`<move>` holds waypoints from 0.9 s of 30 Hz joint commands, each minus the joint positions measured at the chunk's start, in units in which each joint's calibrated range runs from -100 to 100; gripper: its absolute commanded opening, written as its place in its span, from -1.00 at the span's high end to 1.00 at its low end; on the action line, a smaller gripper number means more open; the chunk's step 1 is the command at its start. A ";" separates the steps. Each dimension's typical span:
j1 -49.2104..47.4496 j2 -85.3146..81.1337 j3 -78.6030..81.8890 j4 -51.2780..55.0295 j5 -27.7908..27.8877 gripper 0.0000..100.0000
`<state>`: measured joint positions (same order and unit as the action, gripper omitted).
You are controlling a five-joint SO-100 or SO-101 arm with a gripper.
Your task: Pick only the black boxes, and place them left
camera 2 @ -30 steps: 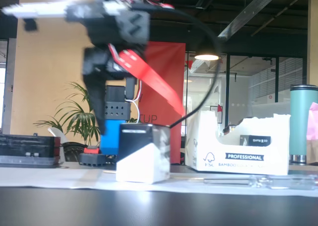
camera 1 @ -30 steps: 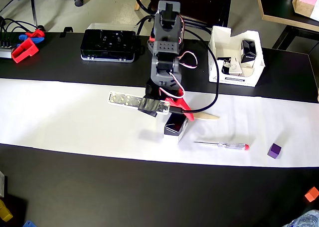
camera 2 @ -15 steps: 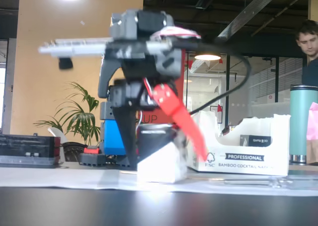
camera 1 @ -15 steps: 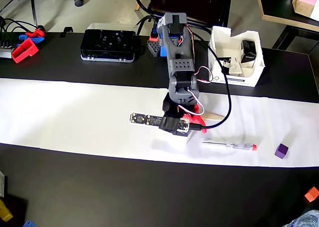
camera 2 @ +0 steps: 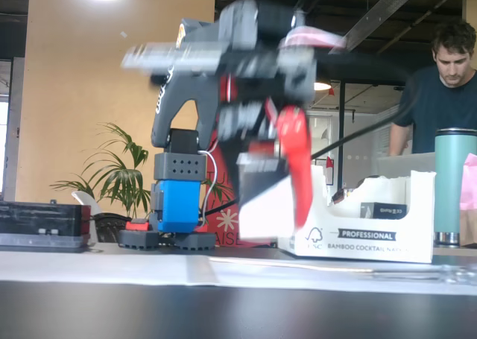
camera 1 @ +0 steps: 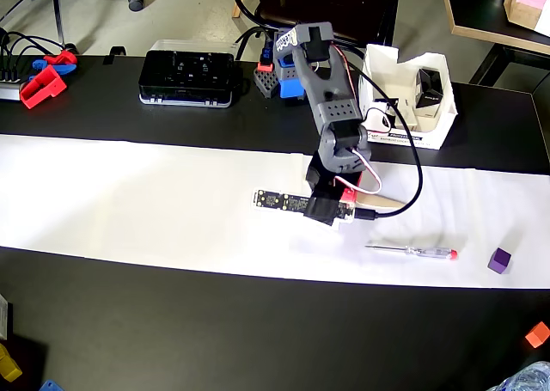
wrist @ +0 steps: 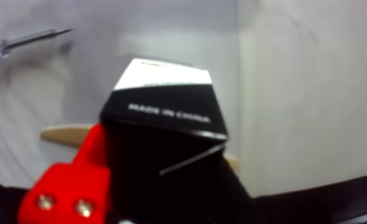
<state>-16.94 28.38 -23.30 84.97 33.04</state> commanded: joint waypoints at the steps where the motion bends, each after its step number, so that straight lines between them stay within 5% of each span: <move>1: -4.24 -18.62 -5.33 3.67 -0.46 0.79; 16: -27.37 -41.94 -3.29 3.98 -9.36 0.79; 27: -50.50 -62.40 24.01 3.91 -11.62 0.79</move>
<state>-60.22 -23.95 -6.09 88.85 21.71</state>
